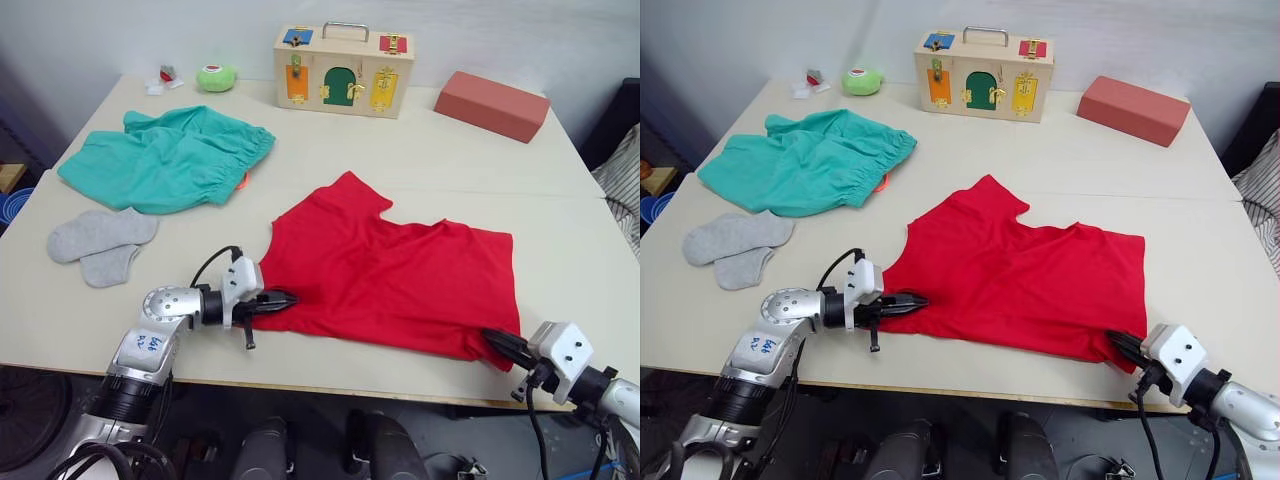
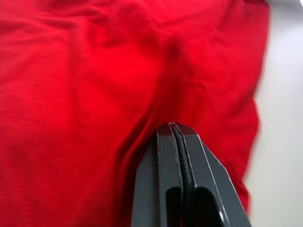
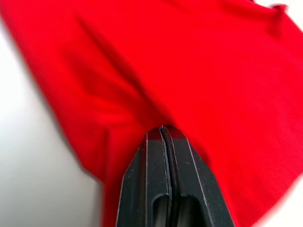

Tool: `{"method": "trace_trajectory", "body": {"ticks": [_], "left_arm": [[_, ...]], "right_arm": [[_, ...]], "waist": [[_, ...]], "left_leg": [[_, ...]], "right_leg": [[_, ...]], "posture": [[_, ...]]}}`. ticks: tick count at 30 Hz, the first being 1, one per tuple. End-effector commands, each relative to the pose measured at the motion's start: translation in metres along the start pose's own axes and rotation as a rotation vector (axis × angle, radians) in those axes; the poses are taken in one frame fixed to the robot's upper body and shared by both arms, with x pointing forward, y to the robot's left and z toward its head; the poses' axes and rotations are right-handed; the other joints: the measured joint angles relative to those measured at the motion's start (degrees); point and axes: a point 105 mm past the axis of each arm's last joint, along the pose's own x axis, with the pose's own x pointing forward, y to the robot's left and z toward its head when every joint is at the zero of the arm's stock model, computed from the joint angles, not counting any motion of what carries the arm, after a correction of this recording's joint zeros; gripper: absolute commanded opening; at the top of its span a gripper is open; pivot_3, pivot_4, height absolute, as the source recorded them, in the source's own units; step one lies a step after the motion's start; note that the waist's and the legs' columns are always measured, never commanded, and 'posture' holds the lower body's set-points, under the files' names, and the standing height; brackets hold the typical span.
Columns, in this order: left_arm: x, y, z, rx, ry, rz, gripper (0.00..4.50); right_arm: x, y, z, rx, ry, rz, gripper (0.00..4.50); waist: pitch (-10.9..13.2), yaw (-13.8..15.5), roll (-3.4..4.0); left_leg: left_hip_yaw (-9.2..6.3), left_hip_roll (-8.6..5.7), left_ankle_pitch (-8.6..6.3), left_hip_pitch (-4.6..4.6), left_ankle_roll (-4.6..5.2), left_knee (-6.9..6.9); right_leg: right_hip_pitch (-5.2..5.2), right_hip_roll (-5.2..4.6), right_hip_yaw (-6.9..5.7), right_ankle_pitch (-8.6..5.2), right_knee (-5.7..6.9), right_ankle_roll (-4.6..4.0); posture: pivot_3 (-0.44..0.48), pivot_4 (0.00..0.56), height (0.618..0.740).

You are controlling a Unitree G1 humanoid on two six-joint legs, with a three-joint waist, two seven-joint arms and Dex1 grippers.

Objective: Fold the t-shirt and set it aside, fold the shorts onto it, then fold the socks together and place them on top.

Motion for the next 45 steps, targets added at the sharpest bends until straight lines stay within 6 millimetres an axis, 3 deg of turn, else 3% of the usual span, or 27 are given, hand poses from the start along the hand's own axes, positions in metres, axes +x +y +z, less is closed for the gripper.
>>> {"method": "trace_trajectory", "body": {"ticks": [1, 4, 7, 9, 11, 14, 17, 21, 26, 31, 36, 41, 44, 45], "left_arm": [[-0.005, 0.009, 0.008, -0.001, -0.019, 0.059, 0.04], [-0.012, 0.017, 0.002, 0.018, 0.013, 0.126, 0.04], [-0.024, 0.014, 0.014, 0.012, -0.037, 0.106, 0.04], [-0.036, 0.003, 0.025, 0.002, -0.075, 0.040, 0.04], [-0.043, -0.007, 0.026, -0.007, -0.055, -0.003, 0.04], [-0.048, -0.011, 0.005, -0.004, 0.044, 0.015, 0.04], [-0.043, -0.010, -0.012, -0.017, 0.099, 0.067, 0.04], [-0.043, -0.001, -0.037, -0.017, 0.176, 0.177, 0.04], [-0.052, -0.003, -0.045, -0.033, 0.199, 0.217, 0.04], [-0.066, 0.005, -0.039, -0.016, 0.177, 0.245, 0.04], [-0.085, 0.007, -0.015, 0.017, 0.079, 0.238, 0.04], [-0.094, -0.004, 0.010, 0.056, 0.048, 0.136, 0.04], [-0.095, -0.017, 0.006, 0.122, 0.128, 0.047, 0.60], [-0.094, -0.021, 0.002, 0.146, 0.154, 0.021, 0.91]], "right_arm": [[-0.010, -0.019, -0.002, -0.027, 0.020, -0.087, 0.00], [-0.014, -0.032, 0.002, -0.008, -0.008, -0.175, 0.00], [-0.018, -0.036, 0.027, 0.025, -0.127, -0.186, 0.00], [-0.018, -0.024, 0.044, 0.073, -0.188, -0.109, 0.00], [-0.016, -0.007, 0.049, 0.079, -0.181, -0.024, 0.00], [-0.007, 0.020, 0.038, 0.045, -0.111, 0.076, 0.00], [-0.001, 0.028, 0.023, 0.025, -0.053, 0.084, 0.00], [0.000, 0.018, 0.004, 0.035, -0.008, 0.001, 0.00], [-0.016, -0.005, -0.008, 0.011, 0.043, -0.076, 0.00], [-0.025, -0.028, -0.001, -0.007, 0.028, -0.130, 0.00], [-0.032, -0.035, 0.019, -0.032, -0.011, -0.108, 0.00], [-0.023, -0.003, 0.055, 0.032, -0.084, 0.096, 0.00], [-0.022, 0.018, 0.054, -0.004, -0.027, 0.219, 0.53], [-0.021, 0.021, 0.052, -0.027, -0.009, 0.228, 0.89]], "waist": [[0.0, -0.1, 0.01], [0.0, -0.1, 0.01], [0.0, 0.0, 0.01], [0.0, -0.2, 0.03], [0.0, -0.1, 0.03], [0.0, 0.0, 0.08], [0.0, 0.3, 0.09], [0.0, 0.2, 0.09], [-0.2, 0.1, 0.33], [-0.2, -0.1, 0.44], [-0.2, -0.1, 0.46], [-0.2, 0.1, 0.45], [-0.2, 0.1, 0.45], [-0.2, 0.1, 0.45]], "left_leg": [[0.01, 0.00, 0.01, 0.02, -0.01, 0.00], [0.02, 0.00, 0.13, 0.03, -0.24, 0.00], [0.02, 0.01, 0.13, 0.03, -0.24, 0.00], [0.01, 0.03, 0.12, 0.02, -0.25, -0.03], [0.00, 0.11, 0.10, 0.03, -0.29, -0.06], [-0.02, 0.10, 0.07, 0.04, -0.27, -0.06], [-0.03, 0.05, -0.06, 0.05, -0.03, -0.05], [-0.02, 0.00, -0.07, 0.04, 0.00, -0.05], [-0.02, 0.02, -0.08, 0.09, 0.00, -0.06], [0.01, 0.05, -0.14, 0.13, -0.11, -0.06], [0.02, 0.09, -0.08, 0.09, -0.04, -0.09], [-0.01, 0.10, -0.10, 0.03, -0.03, -0.09], [-0.03, 0.09, -0.13, 0.03, -0.03, -0.09], [-0.03, 0.10, -0.18, 0.04, -0.07, -0.10]], "right_leg": [[0.00, 0.00, 0.01, 0.00, 0.01, 0.00], [0.00, 0.00, 0.01, 0.00, 0.03, 0.00], [-0.01, 0.00, 0.02, 0.00, 0.03, 0.00], [-0.02, 0.00, 0.03, 0.00, 0.02, 0.00], [-0.02, 0.01, 0.02, -0.03, 0.01, -0.04], [0.01, 0.01, 0.01, -0.04, 0.00, -0.06], [0.05, -0.01, 0.01, -0.04, -0.07, -0.05], [0.05, -0.06, 0.04, -0.01, -0.12, 0.00], [0.06, -0.06, 0.03, -0.01, -0.11, -0.01], [0.06, -0.04, 0.05, -0.01, -0.08, -0.02], [-0.02, -0.02, 0.03, -0.05, -0.02, -0.08], [-0.02, -0.03, 0.02, -0.06, -0.08, -0.09], [0.01, -0.03, 0.02, -0.06, -0.14, -0.08], [0.01, -0.03, 0.01, -0.06, -0.16, -0.09]], "posture": [[0.000, 0.150, 0.740], [0.000, 0.150, 0.740], [0.000, 0.150, 0.740], [0.000, 0.150, 0.740], [0.000, 0.150, 0.740], [0.000, 0.150, 0.740], [0.000, 0.150, 0.740], [0.000, 0.150, 0.740], [0.000, 0.150, 0.740], [0.000, 0.150, 0.740], [0.000, 0.150, 0.740], [0.000, 0.150, 0.740], [0.000, 0.150, 0.740], [0.000, 0.150, 0.740]]}}
